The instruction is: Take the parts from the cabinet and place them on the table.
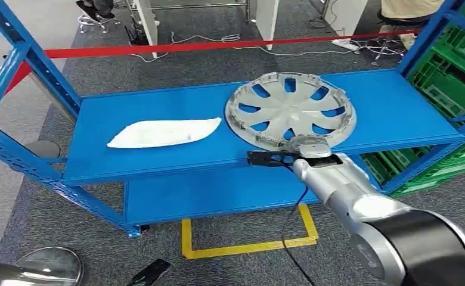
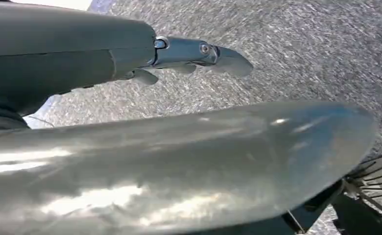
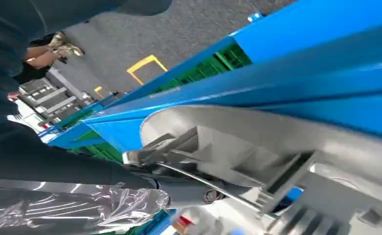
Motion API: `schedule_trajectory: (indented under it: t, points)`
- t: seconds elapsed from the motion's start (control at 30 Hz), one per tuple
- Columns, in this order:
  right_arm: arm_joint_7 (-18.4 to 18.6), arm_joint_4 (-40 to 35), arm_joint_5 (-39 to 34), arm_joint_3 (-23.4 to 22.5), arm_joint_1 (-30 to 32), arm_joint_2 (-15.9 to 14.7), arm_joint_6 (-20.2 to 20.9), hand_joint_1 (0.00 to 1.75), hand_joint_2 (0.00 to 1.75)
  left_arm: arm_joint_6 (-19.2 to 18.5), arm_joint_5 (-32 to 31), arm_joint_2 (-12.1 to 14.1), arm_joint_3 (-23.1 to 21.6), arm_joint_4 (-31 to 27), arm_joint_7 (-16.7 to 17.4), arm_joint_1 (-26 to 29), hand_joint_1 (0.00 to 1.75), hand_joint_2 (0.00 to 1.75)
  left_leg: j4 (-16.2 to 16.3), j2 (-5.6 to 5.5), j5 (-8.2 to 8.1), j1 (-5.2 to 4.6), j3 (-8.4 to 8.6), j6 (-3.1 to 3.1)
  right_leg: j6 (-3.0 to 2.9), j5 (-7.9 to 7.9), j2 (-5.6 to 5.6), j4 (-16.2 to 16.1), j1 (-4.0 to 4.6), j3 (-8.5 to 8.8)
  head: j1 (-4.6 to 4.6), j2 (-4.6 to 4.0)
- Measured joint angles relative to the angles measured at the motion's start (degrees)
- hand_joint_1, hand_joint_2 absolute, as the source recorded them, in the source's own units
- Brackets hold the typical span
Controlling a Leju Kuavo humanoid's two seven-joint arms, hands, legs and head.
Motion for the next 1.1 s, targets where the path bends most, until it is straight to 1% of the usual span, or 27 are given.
schedule_trajectory:
  t: [0.3,0.43,0.8,1.0,1.1]
  points:
    - [0.17,0.0,-0.31,0.02,0.15,-0.96,-0.39,1.75,1.75,-0.37,-0.42,-0.07,-0.29,0.0,-0.02,-0.31,0.0,0.0,0.0,0.0,-0.14,0.0,0.53,0.12,0.03,-0.12,0.0,-0.03,0.01,0.53,0.02,0.0]
    - [0.07,0.0,-0.55,0.02,0.19,-1.12,-0.39,1.75,1.75,-0.42,-0.55,-0.07,-0.42,0.0,-0.2,-0.44,0.0,0.0,0.0,0.0,-0.23,0.0,0.92,0.06,0.07,-0.24,0.02,-0.04,0.02,0.94,0.02,0.0]
    - [-0.18,0.0,-0.76,-0.15,0.52,-1.18,-1.46,1.75,1.75,-0.53,-0.66,-0.02,-0.48,0.0,-0.39,-0.44,0.0,0.0,0.0,0.0,-0.23,-0.01,1.11,0.06,0.09,-0.22,0.03,-0.05,0.01,1.13,0.02,0.0]
    - [-1.16,0.0,-0.76,-0.15,0.59,-1.18,-2.97,1.75,1.75,-0.39,-0.46,0.07,-0.48,0.0,-0.55,-0.44,0.0,0.0,0.0,0.0,-0.23,0.0,1.09,0.06,0.09,-0.22,0.04,-0.05,0.01,1.13,0.02,0.0]
    - [-1.33,0.0,-0.76,-0.15,0.56,-1.16,-3.1,1.75,1.75,-0.39,-0.35,0.13,-0.46,0.0,-0.55,-0.43,0.0,0.0,0.0,0.0,-0.23,0.0,1.09,0.06,0.09,-0.22,0.03,-0.05,0.01,1.13,0.02,0.0]
